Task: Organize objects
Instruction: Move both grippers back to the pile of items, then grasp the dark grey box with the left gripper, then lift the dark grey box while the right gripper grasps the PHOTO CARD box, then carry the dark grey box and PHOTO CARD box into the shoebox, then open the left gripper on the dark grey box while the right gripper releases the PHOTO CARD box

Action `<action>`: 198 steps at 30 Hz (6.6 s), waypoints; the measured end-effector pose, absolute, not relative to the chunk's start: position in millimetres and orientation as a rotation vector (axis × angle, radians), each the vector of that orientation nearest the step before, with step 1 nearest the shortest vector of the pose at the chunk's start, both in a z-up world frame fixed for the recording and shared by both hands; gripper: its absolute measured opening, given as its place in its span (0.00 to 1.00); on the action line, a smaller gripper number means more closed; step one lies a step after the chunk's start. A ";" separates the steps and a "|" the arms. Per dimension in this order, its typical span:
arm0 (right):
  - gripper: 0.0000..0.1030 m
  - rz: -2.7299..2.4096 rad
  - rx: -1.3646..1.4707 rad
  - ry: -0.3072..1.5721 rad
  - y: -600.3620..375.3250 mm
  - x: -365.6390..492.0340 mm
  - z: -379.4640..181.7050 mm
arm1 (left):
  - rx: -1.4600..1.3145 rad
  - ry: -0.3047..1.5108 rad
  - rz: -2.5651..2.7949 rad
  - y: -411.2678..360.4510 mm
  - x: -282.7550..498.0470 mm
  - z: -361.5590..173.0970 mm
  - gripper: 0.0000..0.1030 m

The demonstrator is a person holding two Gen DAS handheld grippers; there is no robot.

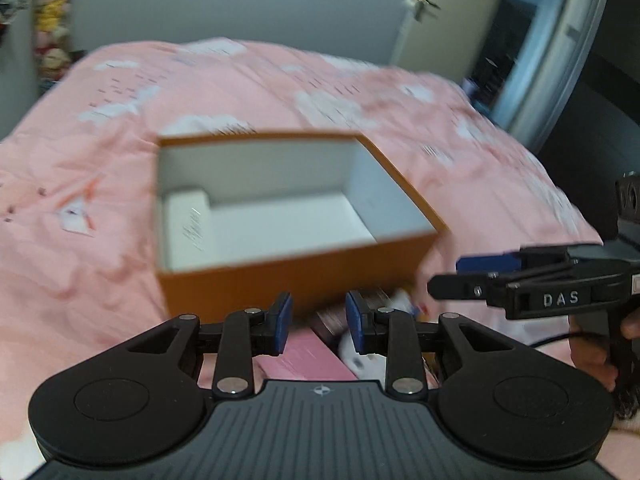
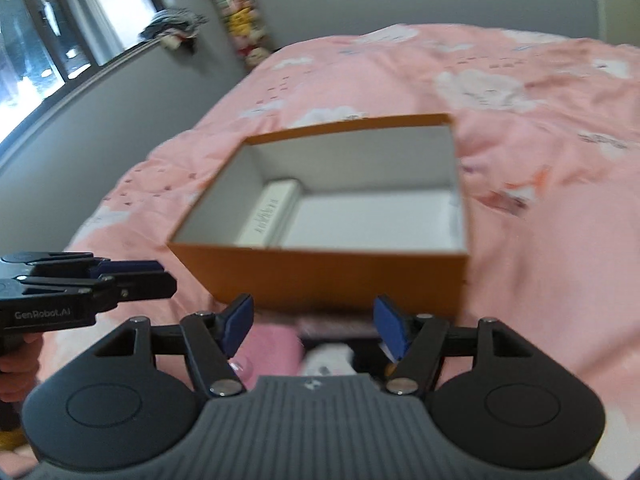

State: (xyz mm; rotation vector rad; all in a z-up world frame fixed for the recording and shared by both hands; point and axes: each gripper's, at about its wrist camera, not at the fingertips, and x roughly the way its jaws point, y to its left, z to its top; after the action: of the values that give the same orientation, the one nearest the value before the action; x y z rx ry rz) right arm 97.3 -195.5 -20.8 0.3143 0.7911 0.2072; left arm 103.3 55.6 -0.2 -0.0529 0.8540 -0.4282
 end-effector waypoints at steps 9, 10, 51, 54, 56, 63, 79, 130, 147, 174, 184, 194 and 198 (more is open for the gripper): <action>0.65 0.098 0.294 0.895 -203.7 35.7 -59.3 | 0.099 0.901 -0.600 20.0 55.0 -14.0 0.41; 0.64 0.090 0.293 0.909 -204.7 30.1 -63.1 | 0.105 0.903 -0.622 17.9 49.9 -14.1 0.43; 0.42 0.167 0.314 1.035 -196.5 18.5 -90.8 | 0.447 0.969 -0.672 -45.9 26.8 -59.0 0.39; 0.42 0.174 0.302 1.016 -195.6 20.6 -86.6 | 0.366 0.954 -0.650 -33.3 32.5 -51.9 0.38; 0.42 0.179 0.290 1.009 -193.8 22.2 -84.7 | 0.303 0.942 -0.628 -23.1 36.5 -47.0 0.37; 0.42 0.212 0.247 0.983 -184.7 30.7 -77.3 | -0.068 0.884 -0.609 21.7 61.4 -30.4 0.37; 0.35 0.341 0.193 0.990 -151.1 97.9 -79.6 | -0.359 0.986 -0.416 78.1 102.4 -56.0 0.40; 0.86 0.203 0.031 0.978 -145.2 156.3 -75.9 | -0.356 0.932 -0.413 108.0 119.5 -20.6 0.39; 0.86 0.334 -0.038 0.816 -175.0 177.1 37.6 | -0.463 0.873 -0.327 88.5 206.7 17.5 0.39; 0.86 0.572 -0.422 1.181 -160.2 298.7 -58.9 | -0.216 1.324 -0.218 43.3 278.4 -79.9 0.46; 0.86 0.697 -0.611 1.390 -138.4 318.2 -77.9 | -0.034 1.214 -0.323 42.5 285.6 -57.6 0.47; 0.86 0.826 -0.579 1.475 -118.5 340.1 -102.0 | 0.014 1.211 -0.443 36.2 317.7 -71.9 0.40; 0.87 0.842 -0.565 1.478 -116.4 344.0 -105.0 | 0.040 1.233 -0.464 29.3 327.2 -84.2 0.39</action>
State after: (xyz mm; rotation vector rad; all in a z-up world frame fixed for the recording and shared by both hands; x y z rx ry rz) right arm 344.0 -116.4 -105.0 -0.5650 1.4777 0.8418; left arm 327.2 29.3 -84.2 0.0403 1.2327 -0.4640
